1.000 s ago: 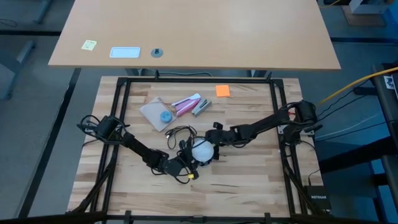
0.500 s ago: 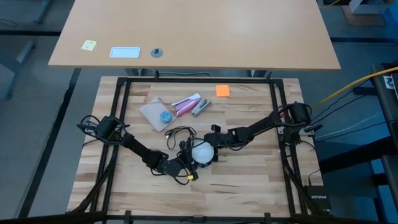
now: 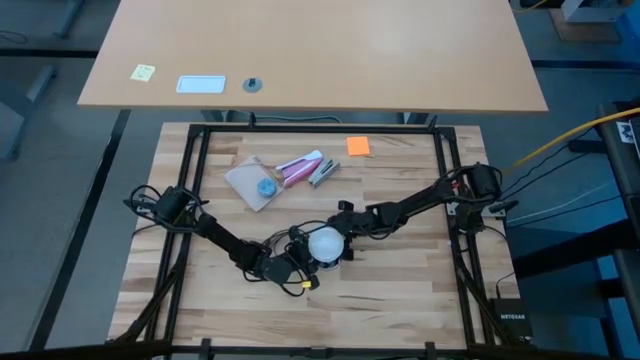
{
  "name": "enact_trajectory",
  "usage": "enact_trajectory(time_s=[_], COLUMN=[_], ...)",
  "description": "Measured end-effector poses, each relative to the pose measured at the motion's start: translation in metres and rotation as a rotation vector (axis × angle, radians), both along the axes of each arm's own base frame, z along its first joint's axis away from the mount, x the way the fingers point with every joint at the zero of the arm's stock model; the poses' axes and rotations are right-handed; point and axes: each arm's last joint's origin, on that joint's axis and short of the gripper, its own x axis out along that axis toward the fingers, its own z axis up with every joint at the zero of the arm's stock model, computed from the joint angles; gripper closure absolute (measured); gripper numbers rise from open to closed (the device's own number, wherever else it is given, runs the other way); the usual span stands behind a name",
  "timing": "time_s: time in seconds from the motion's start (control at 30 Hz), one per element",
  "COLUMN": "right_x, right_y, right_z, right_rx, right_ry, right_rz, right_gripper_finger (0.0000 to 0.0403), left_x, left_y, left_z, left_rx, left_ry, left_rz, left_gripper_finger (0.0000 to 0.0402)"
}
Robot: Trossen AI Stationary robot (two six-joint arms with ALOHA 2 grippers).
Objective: Screw lightbulb
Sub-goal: Remove the white lightbulb from the silver desk lamp
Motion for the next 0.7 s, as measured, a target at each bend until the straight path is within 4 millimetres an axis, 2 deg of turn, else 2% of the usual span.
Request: enact_trajectory(time_s=[0.23,0.47,0.6,0.7], right_x=[-0.006,-0.019,-0.024,-0.026], right_y=[-0.001,-0.003,-0.001,0.007], right_z=[-0.001,0.010,0.018,0.021], right_rx=[-0.009,-0.038,0.017,0.080], right_ry=[0.068,0.162,0.176,0.177], right_rz=[-0.001,0.013,-0.014,-0.007], right_gripper_finger=[0.0385,0.0387,0.0390,0.0394], left_x=[0.000,0.000,0.000,0.001], left_y=[0.000,0.001,0.001,0.002], left_z=[0.000,0.001,0.001,0.002], left_rx=[0.000,0.002,0.000,0.000], left_ry=[0.000,-0.007,-0.010,-0.012], left_rz=[0.001,0.019,0.020,0.029], left_gripper_finger=[0.0260,0.0260,0.0260,0.0260])
